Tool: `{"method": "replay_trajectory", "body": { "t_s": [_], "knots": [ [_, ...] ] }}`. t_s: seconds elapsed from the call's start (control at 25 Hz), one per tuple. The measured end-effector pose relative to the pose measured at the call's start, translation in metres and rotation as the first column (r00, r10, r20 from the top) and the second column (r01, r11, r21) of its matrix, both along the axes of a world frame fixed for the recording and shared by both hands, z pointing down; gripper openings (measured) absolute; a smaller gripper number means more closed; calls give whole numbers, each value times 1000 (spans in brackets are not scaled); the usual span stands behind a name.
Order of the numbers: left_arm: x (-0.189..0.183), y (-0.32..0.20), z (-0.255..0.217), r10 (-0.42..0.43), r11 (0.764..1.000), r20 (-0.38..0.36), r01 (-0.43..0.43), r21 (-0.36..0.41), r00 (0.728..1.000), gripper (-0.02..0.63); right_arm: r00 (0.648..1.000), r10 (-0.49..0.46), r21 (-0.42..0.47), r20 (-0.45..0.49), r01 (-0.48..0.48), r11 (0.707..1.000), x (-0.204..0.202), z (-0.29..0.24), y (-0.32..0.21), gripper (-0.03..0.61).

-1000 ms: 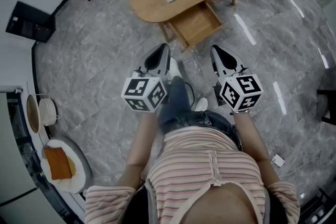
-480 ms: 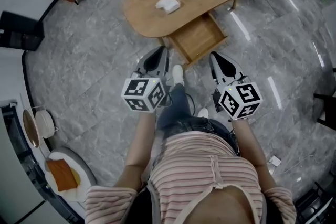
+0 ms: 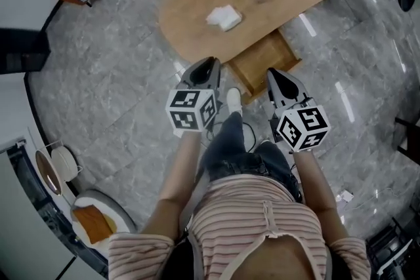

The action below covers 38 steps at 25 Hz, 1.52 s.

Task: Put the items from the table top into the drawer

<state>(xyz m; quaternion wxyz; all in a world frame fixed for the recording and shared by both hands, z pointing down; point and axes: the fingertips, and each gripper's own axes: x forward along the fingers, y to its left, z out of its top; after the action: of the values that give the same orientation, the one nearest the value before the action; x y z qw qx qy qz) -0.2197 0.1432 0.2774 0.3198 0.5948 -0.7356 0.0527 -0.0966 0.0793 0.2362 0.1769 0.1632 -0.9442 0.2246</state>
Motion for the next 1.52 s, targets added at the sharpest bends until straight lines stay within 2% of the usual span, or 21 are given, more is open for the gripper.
{"method": "replay_trajectory", "body": {
  "t_s": [0.24,0.36,0.6,0.84,1.12,1.52],
  "knots": [
    [-45,-38,54,6,996,-64,-12,-92,998,23,996,47,-9,-70,-48,999,-29,20,-27,8],
    [-57,-57,85,-4,990,-102,-11,-143,995,75,992,79,-31,-98,-82,996,-30,35,-41,8],
    [-77,-89,154,-95,972,-141,61,-227,985,106,987,94,-57,-132,-103,993,-36,76,-65,9],
    [-87,-106,220,-184,953,-162,135,-272,969,123,983,100,-54,-156,-110,993,-46,127,-81,8],
    [-98,-116,277,-285,937,-221,223,-268,933,135,981,81,-82,-177,-97,992,-56,185,-84,8],
    [-111,-135,307,-371,920,-272,311,-238,888,140,982,31,-125,-186,-55,991,-76,232,-79,8]
  ]
}}
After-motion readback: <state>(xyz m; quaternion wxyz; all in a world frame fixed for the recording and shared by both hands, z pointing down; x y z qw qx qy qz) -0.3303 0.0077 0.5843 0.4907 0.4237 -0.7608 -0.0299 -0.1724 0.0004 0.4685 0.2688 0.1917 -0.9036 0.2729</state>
